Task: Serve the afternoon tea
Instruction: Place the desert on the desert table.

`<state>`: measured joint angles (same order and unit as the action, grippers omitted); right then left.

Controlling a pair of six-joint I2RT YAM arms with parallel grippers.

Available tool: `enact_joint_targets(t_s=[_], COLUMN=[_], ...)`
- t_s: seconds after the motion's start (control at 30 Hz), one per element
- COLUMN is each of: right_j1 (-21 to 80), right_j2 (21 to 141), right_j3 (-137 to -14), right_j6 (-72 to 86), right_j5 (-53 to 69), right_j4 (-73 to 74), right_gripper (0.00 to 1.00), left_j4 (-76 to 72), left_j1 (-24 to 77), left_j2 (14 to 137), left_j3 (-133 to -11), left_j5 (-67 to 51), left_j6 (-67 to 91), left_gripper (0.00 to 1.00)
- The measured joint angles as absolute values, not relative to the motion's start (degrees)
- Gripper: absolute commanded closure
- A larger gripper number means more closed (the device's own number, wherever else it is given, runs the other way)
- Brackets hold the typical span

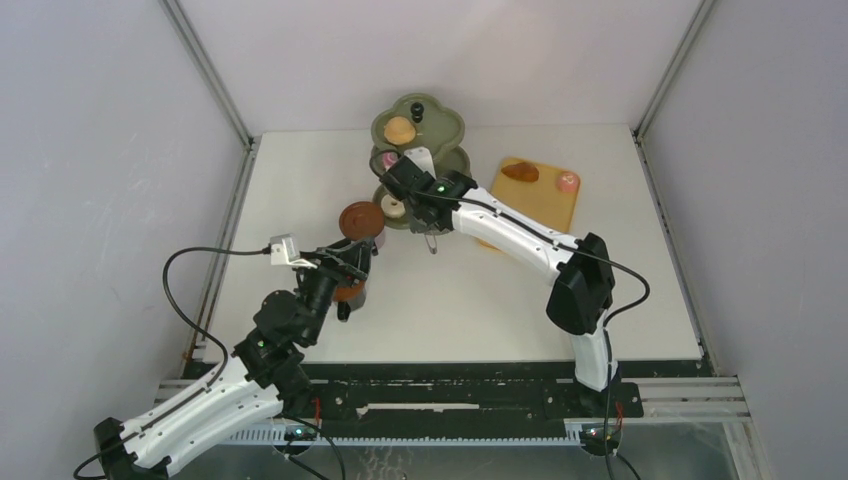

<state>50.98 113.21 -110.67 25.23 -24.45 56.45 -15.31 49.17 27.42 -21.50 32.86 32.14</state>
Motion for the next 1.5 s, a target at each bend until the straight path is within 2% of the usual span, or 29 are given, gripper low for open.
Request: enact_joint_targets(t_s=[0.47,1.1,1.5], right_j1=[49.3,49.3,48.5], right_j2=[117.4,117.4,116.0], right_j3=[-115.5,-115.3,-110.7], right_j6=[24.6,24.4,24.3], right_j5=[-24.1,-24.4,-27.2], right_j4=[56.4,56.3,54.2], right_gripper=[0.89,0.88,0.89], left_j4=[-15.4,-15.8,-16.2], left_j1=[49.2,49.2,49.2], left_j2=[27.7,28.5,29.8], left_j3=[-21.5,-21.4,-21.4], left_j5=[32.9,32.9,32.8], left_j6=[31.5,31.5,31.5], left_gripper=[0.29,0.29,0.29])
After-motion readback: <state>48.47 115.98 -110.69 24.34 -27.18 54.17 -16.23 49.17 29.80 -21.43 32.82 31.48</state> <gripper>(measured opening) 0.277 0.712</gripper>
